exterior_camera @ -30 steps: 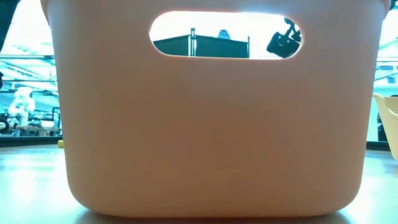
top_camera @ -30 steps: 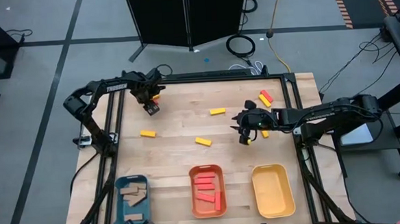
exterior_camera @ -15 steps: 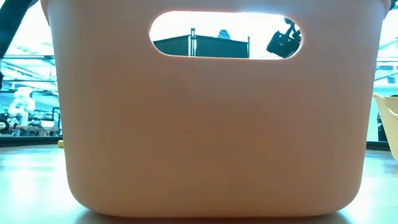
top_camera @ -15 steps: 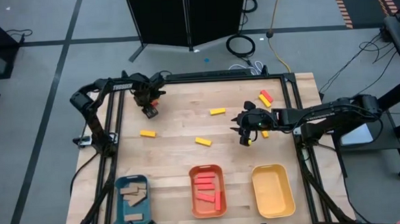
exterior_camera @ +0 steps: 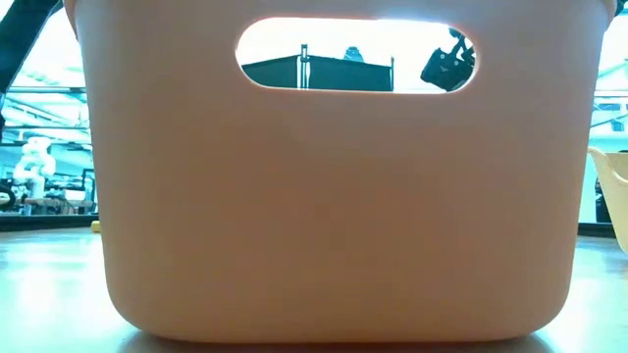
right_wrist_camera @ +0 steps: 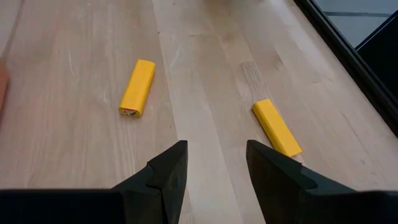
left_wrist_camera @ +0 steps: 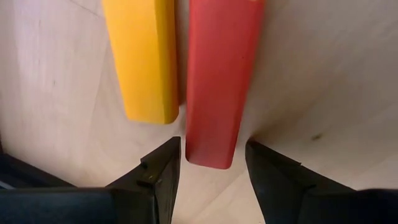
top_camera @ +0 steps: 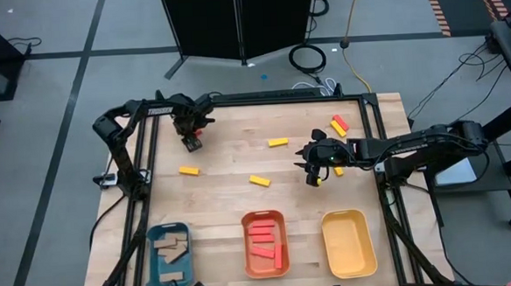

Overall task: Sort blocks
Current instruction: Put the left orange block into the orange bin

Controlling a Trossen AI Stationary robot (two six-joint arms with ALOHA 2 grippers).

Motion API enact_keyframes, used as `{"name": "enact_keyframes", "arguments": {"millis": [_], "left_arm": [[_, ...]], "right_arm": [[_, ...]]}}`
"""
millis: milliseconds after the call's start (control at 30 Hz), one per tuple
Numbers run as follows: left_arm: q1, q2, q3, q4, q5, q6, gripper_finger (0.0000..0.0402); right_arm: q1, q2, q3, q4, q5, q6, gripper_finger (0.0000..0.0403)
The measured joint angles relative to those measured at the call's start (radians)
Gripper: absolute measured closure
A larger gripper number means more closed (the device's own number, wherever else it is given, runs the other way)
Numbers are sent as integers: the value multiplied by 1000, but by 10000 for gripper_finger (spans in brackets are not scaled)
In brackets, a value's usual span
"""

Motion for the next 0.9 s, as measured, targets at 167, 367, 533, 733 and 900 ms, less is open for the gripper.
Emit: {"name": "enact_keyframes", "arguments": {"millis": [167, 367, 533, 733, 900], "left_arm": [[0, 0, 0, 0, 12, 45, 247], [0, -1, 2, -3, 17, 48, 320], [0, -1, 3, -6, 12, 47, 335], [-5, -34, 2, -86, 18, 39, 332], [-24, -108, 2, -128, 110, 17, 331]], "right_arm": [[0, 0, 0, 0, 0, 0, 243], [0, 0, 0, 0, 0, 0, 243], [0, 0, 0, 0, 0, 0, 243], [0, 0, 0, 0, 0, 0, 243], [0, 0, 0, 10, 1, -3, 243]]}}
